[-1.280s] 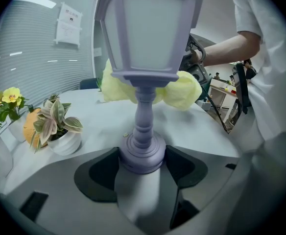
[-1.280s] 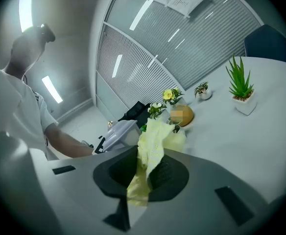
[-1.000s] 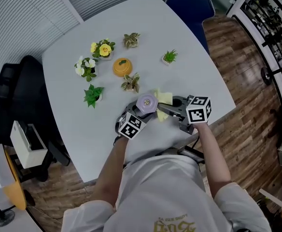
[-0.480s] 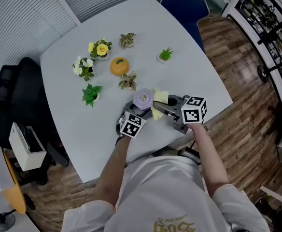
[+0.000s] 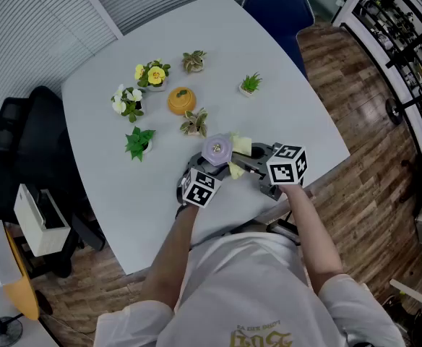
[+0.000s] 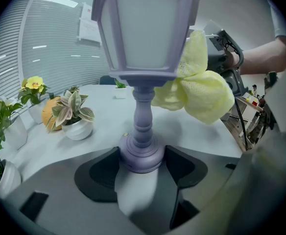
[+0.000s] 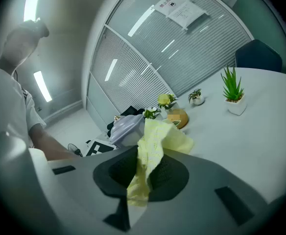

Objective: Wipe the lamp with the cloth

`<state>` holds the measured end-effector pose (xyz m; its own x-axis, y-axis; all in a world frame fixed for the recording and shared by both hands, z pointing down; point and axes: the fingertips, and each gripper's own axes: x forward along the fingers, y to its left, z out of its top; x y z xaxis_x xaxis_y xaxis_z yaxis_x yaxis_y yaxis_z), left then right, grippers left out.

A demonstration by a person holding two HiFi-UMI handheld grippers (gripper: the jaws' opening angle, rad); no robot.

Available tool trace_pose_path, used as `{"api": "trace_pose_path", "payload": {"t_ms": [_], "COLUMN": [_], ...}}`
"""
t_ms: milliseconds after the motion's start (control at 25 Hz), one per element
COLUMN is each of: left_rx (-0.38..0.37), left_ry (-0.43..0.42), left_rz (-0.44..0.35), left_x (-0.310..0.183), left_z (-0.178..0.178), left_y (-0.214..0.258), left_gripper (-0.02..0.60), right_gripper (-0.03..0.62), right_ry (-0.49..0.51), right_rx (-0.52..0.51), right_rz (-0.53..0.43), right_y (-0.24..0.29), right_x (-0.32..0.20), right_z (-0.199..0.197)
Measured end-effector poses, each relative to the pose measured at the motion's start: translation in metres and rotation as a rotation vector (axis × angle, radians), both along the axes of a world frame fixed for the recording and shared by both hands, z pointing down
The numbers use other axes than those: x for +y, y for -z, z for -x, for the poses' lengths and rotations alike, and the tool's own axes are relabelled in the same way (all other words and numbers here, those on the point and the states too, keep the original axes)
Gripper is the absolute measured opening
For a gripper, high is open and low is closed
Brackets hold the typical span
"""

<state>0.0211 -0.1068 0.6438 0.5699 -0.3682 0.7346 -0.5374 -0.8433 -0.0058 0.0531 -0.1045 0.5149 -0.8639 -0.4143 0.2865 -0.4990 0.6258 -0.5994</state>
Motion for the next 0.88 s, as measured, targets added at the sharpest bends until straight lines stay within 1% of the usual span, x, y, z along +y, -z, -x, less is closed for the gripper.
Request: {"api": "trace_pose_path", "payload": {"t_ms": [120, 360, 600, 880], "left_rx": [-0.001, 0.003, 0.003, 0.005], "left_ry": [0.001, -0.002, -0.007, -0.007], "left_rz": [0.002, 0.004, 0.002, 0.003], "left_x": [-0.001, -0.001, -0.002, -0.001], "left_z": [0.0, 0.0, 0.0, 0.001], "left_y": [0.0, 0.0, -0.001, 0.0], "left_gripper": [0.305, 0.305, 0.305, 0.305], "right_gripper": [0.051, 0.051, 0.051, 0.051], "right_ry": [-0.001, 0.004, 0.053, 0.089], "right_rx": [0.029, 0.041, 0.018, -0.001], "right_rz": [0.005, 0.0, -0.004, 0.009], "right_y": [-0.003, -0.002, 0.002, 0.002], "right_x": [-0.001, 0.001, 0.014, 0.023], "right_z": [0.0, 0.003, 0.007, 0.013]}}
